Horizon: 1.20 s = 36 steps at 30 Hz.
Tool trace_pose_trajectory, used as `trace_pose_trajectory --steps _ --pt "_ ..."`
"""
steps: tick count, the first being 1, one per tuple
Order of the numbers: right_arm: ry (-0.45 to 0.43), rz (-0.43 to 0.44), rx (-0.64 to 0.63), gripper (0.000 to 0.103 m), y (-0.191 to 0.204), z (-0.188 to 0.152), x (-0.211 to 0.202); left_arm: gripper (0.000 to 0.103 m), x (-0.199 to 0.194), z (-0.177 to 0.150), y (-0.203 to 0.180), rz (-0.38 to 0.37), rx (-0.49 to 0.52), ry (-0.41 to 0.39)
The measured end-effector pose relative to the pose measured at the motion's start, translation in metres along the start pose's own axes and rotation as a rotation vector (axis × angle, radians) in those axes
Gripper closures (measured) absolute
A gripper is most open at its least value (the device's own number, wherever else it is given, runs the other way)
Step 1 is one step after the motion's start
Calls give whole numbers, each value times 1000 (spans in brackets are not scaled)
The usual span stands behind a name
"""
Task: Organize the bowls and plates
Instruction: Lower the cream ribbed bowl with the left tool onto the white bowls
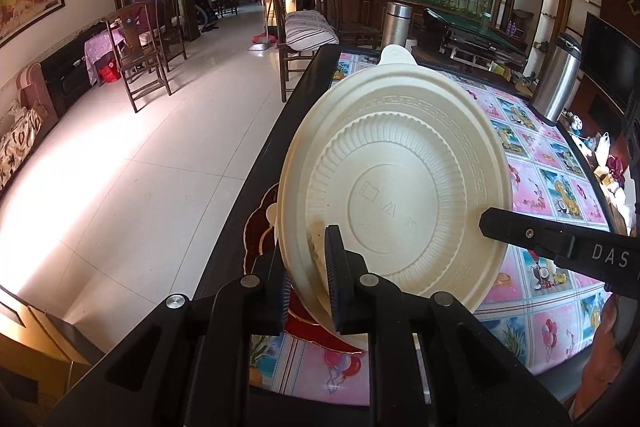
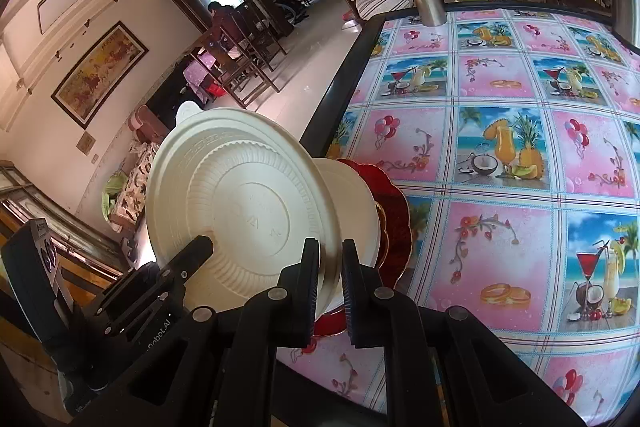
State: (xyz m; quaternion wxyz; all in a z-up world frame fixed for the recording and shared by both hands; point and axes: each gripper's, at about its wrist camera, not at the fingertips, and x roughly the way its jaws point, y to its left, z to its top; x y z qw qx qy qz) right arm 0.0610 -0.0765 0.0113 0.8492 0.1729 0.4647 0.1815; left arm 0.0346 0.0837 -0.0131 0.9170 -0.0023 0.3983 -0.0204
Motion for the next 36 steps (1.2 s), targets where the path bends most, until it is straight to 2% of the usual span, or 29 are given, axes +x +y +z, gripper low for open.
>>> trace_pose_trajectory --steps 14,28,36 --pt "38 -32 29 92 -14 -1 25 89 16 -7 -5 32 8 2" --pt "61 -40 57 92 -27 -1 37 89 28 -9 -2 27 7 32" --pt "77 -36 69 92 -34 0 46 88 32 -9 7 0 -31 54"
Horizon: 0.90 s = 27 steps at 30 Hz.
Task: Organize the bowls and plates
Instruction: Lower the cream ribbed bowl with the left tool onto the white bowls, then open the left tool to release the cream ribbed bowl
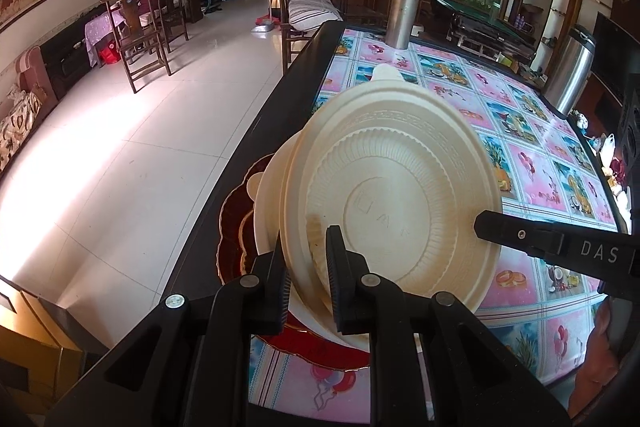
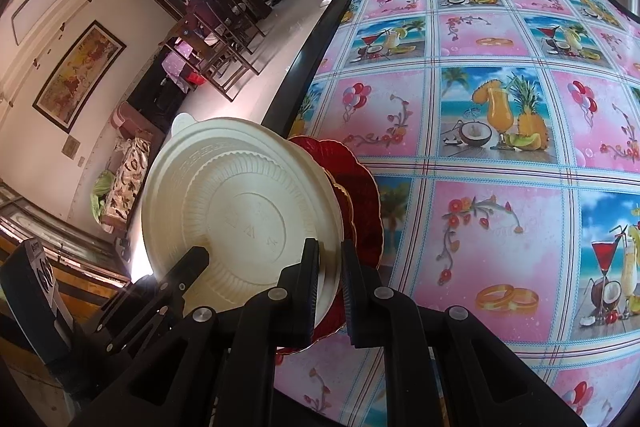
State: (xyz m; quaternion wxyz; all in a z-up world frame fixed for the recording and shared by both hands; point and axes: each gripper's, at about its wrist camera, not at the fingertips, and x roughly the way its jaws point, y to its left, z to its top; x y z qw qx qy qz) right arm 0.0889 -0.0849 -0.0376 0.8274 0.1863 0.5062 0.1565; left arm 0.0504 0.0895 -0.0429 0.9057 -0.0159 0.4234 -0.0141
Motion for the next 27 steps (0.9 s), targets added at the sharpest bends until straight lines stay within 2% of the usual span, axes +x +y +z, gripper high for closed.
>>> trace_pose_trajectory --steps 9,13,15,19,24,27 --pt "9 5 -13 88 3 0 7 87 -5 4 12 -45 -35 14" --pt "6 12 -16 89 3 0 8 87 -7 6 13 -43 -33 13" --pt "14 23 -13 88 2 1 9 83 -11 8 12 -12 -23 -1" --pt "11 7 -13 87 -1 1 10 62 -25 11 15 42 -16 -54" --pt "22 37 6 86 -8 1 10 61 -44 12 21 110 -26 -118" --pt "-12 81 10 84 -10 1 0 60 -54 8 21 143 -22 -154"
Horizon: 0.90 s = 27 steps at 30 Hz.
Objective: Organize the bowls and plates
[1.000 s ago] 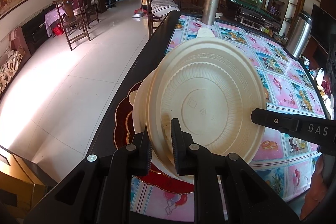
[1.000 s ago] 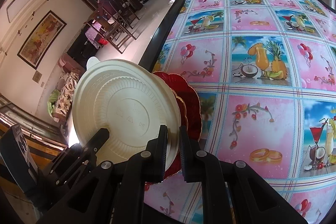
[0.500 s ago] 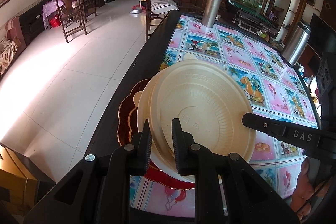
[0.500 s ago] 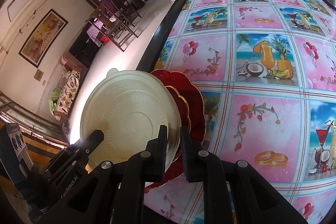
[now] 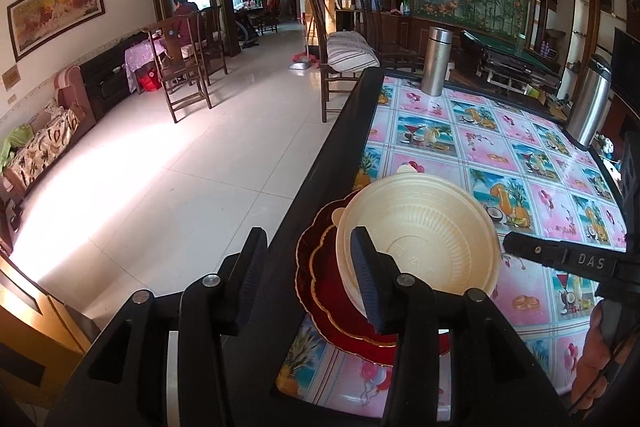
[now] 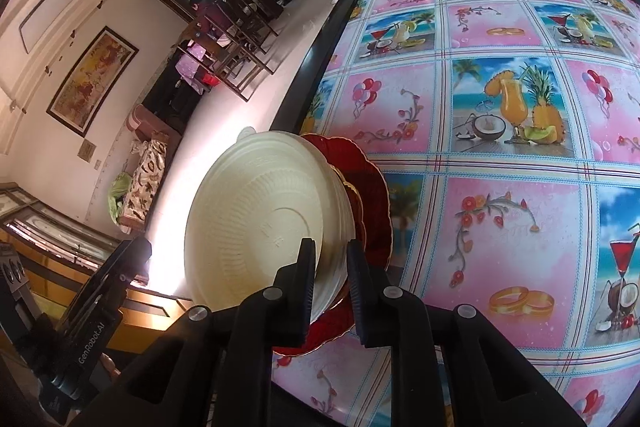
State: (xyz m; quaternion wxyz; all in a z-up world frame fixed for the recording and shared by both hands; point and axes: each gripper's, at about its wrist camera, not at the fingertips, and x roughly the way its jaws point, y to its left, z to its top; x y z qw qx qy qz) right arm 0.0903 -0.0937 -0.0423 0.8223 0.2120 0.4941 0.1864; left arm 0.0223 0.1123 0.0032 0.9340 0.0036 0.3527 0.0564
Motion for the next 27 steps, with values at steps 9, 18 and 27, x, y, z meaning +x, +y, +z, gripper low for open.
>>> trace_pose_trajectory --steps 9,18,27 --pt "-282 -52 -108 63 -26 -10 -68 39 -20 -22 -33 -58 16 -62" --pt "-480 -83 -174 54 -105 -52 -115 32 -27 -37 -103 -140 102 -84" --pt "-600 47 -172 54 -136 -68 -146 21 -34 -48 -130 -179 89 -82"
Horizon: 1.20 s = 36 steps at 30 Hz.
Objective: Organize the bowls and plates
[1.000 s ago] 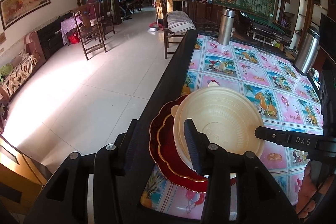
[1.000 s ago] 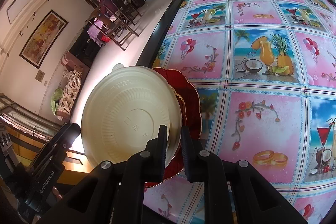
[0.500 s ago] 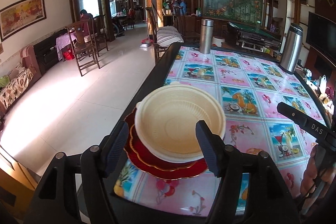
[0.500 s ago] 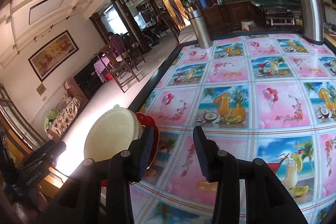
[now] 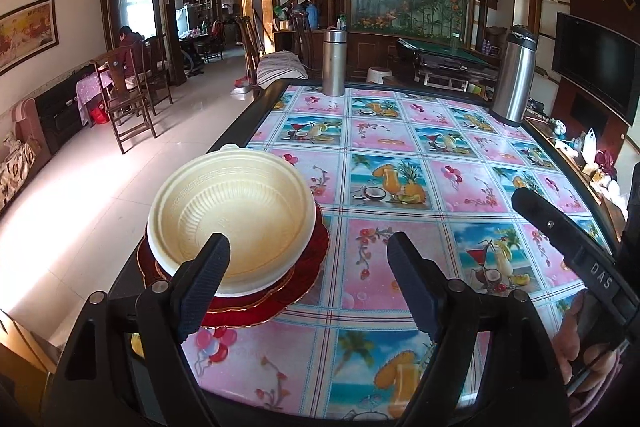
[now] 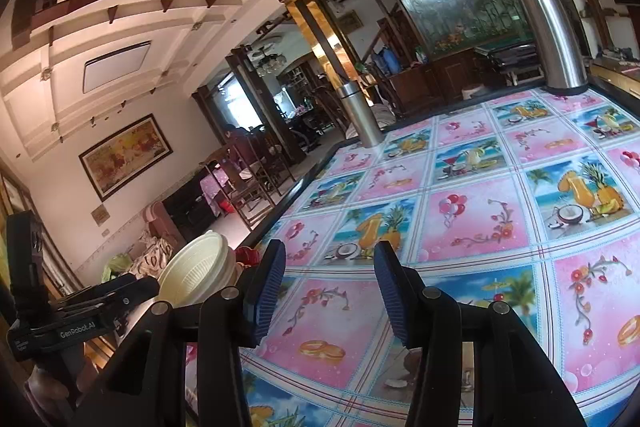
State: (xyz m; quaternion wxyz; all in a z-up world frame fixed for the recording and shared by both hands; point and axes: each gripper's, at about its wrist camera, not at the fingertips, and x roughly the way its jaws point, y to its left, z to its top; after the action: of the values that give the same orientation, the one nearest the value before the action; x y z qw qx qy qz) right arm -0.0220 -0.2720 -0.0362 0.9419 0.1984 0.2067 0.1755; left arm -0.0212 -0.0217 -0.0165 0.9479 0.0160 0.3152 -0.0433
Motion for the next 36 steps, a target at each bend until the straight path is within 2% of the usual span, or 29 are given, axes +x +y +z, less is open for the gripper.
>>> trace_pose_trajectory --steps 5,7,13,16,20,24,31,36 --pt "-3 21 -197 54 46 -14 -1 21 -4 -1 5 27 -17 -4" --pt "1 28 -239 54 59 -19 -1 21 -5 -1 10 37 -29 -6" --pt "29 79 -271 54 91 -29 3 20 -9 -4 35 71 -75 -9" --pt "35 79 -296 53 111 -33 5 20 -9 -8 47 101 -94 0" --pt "50 64 -272 42 127 -36 10 20 -9 -16 63 150 -119 14" --pt "81 54 -266 42 142 -41 16 19 -12 -22 76 189 -138 14" --pt "124 39 -281 42 157 -49 26 19 -16 -26 88 208 -169 3" --pt "122 43 -306 42 167 -52 25 18 -17 -27 94 216 -184 -2"
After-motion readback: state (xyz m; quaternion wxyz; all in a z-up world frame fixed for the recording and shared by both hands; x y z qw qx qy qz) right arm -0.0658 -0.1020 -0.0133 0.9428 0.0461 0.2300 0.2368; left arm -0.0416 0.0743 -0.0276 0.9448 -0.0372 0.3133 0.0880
